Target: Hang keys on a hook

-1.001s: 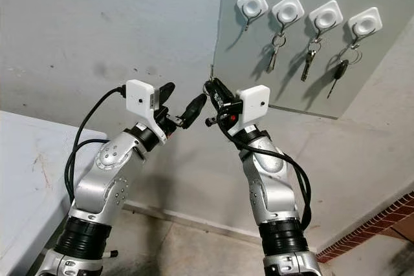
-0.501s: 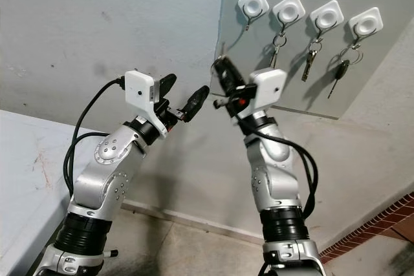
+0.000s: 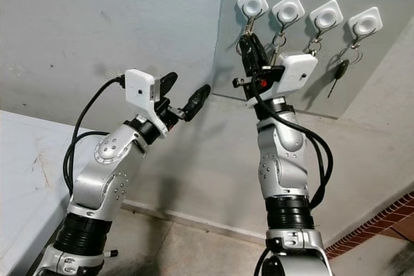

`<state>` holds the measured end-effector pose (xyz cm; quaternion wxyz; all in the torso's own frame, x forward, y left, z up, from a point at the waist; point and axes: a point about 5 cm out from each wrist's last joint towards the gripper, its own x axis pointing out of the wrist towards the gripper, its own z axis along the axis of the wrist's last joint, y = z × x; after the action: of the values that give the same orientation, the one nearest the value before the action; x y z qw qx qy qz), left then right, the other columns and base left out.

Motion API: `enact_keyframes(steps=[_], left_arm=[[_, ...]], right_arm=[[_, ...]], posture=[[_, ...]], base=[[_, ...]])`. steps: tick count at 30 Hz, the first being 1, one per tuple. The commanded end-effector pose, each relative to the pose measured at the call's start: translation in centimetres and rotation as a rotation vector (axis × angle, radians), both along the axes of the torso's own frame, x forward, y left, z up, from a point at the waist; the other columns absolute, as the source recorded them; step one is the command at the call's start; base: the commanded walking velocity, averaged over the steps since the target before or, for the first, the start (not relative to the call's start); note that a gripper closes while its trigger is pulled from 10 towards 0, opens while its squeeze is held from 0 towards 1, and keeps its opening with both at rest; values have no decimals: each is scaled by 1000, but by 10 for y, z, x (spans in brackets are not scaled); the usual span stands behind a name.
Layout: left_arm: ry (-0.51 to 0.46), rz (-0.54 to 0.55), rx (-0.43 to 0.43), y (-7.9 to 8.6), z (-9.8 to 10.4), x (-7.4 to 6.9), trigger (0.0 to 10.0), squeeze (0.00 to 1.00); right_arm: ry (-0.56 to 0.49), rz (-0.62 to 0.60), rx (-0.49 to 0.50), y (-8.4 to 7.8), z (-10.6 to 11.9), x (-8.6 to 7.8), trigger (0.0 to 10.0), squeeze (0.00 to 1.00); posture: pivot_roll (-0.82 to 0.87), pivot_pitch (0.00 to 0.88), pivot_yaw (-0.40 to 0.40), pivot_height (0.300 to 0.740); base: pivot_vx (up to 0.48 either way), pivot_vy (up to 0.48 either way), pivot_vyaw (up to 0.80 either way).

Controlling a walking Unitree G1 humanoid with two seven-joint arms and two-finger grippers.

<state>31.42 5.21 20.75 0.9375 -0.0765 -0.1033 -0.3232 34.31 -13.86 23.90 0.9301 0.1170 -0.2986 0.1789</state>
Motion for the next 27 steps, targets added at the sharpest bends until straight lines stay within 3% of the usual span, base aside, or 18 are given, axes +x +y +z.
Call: enact_keyframes(steps=[1, 27], left_arm=[[-12, -34, -6, -5, 4, -4, 10000, 0], [3, -67, -6, -9, 4, -9, 10000, 0]], right_arm=[[-30, -15, 19, -2, 10, 4, 10000, 0], [41, -96, 112, 0, 12, 15, 10000, 0]], posture=[[-16, 3, -47, 740], [-17, 15, -43, 740]], base=[[0, 0, 0], [0, 0, 0]])
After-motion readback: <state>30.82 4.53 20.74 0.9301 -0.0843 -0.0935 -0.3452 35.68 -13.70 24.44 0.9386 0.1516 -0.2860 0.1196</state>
